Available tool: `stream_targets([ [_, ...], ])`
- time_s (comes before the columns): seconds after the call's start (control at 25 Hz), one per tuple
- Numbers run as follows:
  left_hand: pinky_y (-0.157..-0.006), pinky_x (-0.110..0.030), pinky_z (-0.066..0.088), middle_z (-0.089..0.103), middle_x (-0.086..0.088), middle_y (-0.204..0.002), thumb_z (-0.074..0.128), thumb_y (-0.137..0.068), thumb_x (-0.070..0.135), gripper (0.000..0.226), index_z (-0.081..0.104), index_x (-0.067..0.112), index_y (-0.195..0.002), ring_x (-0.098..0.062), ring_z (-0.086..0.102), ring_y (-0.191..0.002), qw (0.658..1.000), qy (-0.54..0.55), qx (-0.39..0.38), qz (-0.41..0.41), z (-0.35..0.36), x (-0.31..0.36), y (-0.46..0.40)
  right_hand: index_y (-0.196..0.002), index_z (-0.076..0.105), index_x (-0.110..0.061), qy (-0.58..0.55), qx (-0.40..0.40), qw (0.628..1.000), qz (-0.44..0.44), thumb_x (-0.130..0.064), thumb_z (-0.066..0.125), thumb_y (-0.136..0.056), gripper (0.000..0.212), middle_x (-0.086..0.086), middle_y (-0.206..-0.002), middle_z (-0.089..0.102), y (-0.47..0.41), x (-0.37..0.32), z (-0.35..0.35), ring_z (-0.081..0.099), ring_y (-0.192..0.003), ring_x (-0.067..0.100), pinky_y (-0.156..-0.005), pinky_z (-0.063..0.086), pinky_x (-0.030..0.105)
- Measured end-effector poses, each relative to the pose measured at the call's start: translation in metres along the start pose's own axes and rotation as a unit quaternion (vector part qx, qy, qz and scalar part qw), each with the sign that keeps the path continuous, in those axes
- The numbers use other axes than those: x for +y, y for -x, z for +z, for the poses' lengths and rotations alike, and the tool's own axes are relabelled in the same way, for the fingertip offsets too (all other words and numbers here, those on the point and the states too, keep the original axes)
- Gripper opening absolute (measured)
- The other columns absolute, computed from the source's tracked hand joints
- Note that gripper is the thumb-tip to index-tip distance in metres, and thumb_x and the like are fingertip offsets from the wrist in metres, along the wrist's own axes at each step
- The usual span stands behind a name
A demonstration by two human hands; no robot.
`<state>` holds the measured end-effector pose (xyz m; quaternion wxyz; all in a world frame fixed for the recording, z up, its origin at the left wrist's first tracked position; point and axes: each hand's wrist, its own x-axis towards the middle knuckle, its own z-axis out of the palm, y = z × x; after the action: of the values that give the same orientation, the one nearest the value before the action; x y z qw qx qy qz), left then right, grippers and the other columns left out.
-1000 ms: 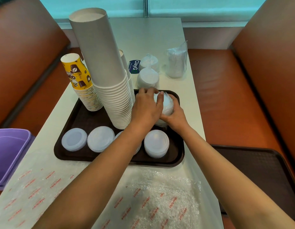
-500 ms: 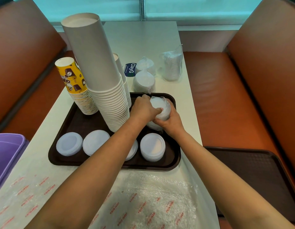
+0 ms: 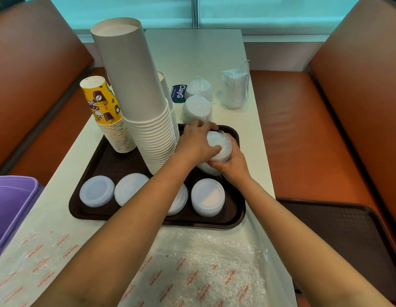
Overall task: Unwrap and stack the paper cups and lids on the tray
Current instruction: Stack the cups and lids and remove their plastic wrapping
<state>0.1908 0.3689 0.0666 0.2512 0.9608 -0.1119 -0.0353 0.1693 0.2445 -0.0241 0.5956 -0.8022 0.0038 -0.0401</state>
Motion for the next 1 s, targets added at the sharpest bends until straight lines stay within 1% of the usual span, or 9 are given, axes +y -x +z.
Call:
stream_targets([
  [0.08, -0.106, -0.040, 0.034, 0.038, -0.001, -0.139, 0.062, -0.085, 0.040, 0.056, 0.043, 0.028, -0.136, -0.023, 0.033, -0.130, 0.995, -0.071, -0.048, 0.045, -0.003, 0.003, -0.004, -0.136, 0.040, -0.025, -0.001, -0.002, 1.000, 0.005, -0.053, 0.074, -0.051, 0.096, -0.003, -0.128, 0.055, 0.001, 0.000, 0.000, 0.054, -0.117, 0.014, -0.096, 0.046, 0.028],
  [0.2, -0.108, -0.040, 0.032, 0.036, -0.002, -0.143, 0.060, -0.085, 0.047, 0.064, 0.037, 0.025, -0.141, -0.023, 0.032, -0.132, 0.986, -0.126, -0.090, 0.059, -0.004, 0.006, -0.010, -0.134, 0.044, -0.022, 0.002, -0.003, 1.000, 0.019, -0.052, 0.076, -0.052, 0.093, -0.002, -0.123, 0.058, 0.001, 0.001, 0.000, 0.056, -0.114, 0.015, -0.094, 0.049, 0.031],
  [0.44, -0.103, -0.035, 0.036, 0.042, -0.005, -0.137, 0.074, -0.074, 0.045, 0.073, 0.042, 0.021, -0.135, -0.023, 0.043, -0.125, 0.988, -0.092, -0.120, 0.024, -0.006, 0.007, -0.020, -0.133, 0.044, -0.022, -0.013, -0.002, 1.000, 0.017, -0.020, 0.084, -0.068, 0.077, -0.003, -0.120, 0.058, 0.001, 0.001, -0.001, 0.056, -0.112, 0.015, -0.093, 0.046, 0.025],
  [0.56, -0.098, -0.031, 0.038, 0.043, -0.006, -0.135, 0.082, -0.068, 0.038, 0.078, 0.044, 0.017, -0.132, -0.022, 0.044, -0.122, 0.992, -0.039, -0.119, -0.001, -0.008, 0.008, -0.019, -0.134, 0.042, -0.023, -0.010, 0.002, 1.000, 0.008, -0.023, 0.085, -0.066, 0.080, -0.007, -0.119, 0.055, 0.002, -0.003, -0.001, 0.053, -0.111, 0.012, -0.094, 0.044, 0.025],
  [0.72, -0.087, -0.023, 0.034, 0.047, -0.007, -0.132, 0.081, -0.072, 0.026, 0.072, 0.043, 0.013, -0.131, -0.021, 0.046, -0.119, 0.992, 0.003, -0.123, -0.011, -0.011, 0.009, -0.015, -0.131, 0.044, -0.030, -0.019, 0.004, 1.000, 0.011, -0.043, 0.080, -0.053, 0.087, -0.009, -0.119, 0.056, 0.004, -0.004, 0.000, 0.055, -0.111, 0.011, -0.094, 0.046, 0.026],
  [0.76, -0.086, -0.021, 0.034, 0.049, -0.008, -0.132, 0.075, -0.078, 0.022, 0.063, 0.043, 0.012, -0.131, -0.022, 0.047, -0.119, 0.995, 0.022, -0.101, -0.008, -0.012, 0.010, -0.012, -0.130, 0.044, -0.031, -0.019, 0.007, 1.000, 0.011, -0.048, 0.078, -0.050, 0.089, -0.009, -0.119, 0.056, 0.004, -0.004, 0.000, 0.054, -0.111, 0.010, -0.094, 0.045, 0.026],
  [0.84, -0.084, -0.018, 0.035, 0.055, -0.010, -0.127, 0.059, -0.090, 0.012, 0.041, 0.048, 0.011, -0.129, -0.022, 0.052, -0.115, 0.995, 0.098, 0.014, -0.012, -0.015, 0.014, -0.002, -0.130, 0.043, -0.031, -0.007, 0.008, 1.000, 0.006, -0.054, 0.074, -0.048, 0.090, -0.009, -0.121, 0.055, 0.004, -0.002, 0.000, 0.053, -0.113, 0.009, -0.094, 0.043, 0.025],
  [0.92, -0.082, -0.010, 0.036, 0.063, -0.007, -0.115, 0.051, -0.091, 0.005, 0.029, 0.057, 0.007, -0.120, -0.017, 0.057, -0.106, 0.964, 0.179, 0.194, 0.023, -0.015, 0.015, 0.019, -0.132, 0.043, -0.030, -0.002, 0.007, 1.000, 0.000, -0.055, 0.073, -0.049, 0.092, -0.008, -0.124, 0.055, 0.004, -0.002, -0.001, 0.052, -0.115, 0.010, -0.096, 0.042, 0.024],
  [1.0, -0.084, -0.007, 0.039, 0.064, 0.000, -0.104, 0.053, -0.088, 0.002, 0.025, 0.064, 0.004, -0.110, -0.005, 0.056, -0.097, 0.932, 0.202, 0.278, 0.113, -0.009, 0.009, 0.043, -0.133, 0.043, -0.028, -0.002, 0.010, 1.000, 0.001, -0.055, 0.073, -0.050, 0.092, -0.007, -0.126, 0.055, 0.004, -0.001, 0.000, 0.052, -0.116, 0.011, -0.097, 0.042, 0.025],
])
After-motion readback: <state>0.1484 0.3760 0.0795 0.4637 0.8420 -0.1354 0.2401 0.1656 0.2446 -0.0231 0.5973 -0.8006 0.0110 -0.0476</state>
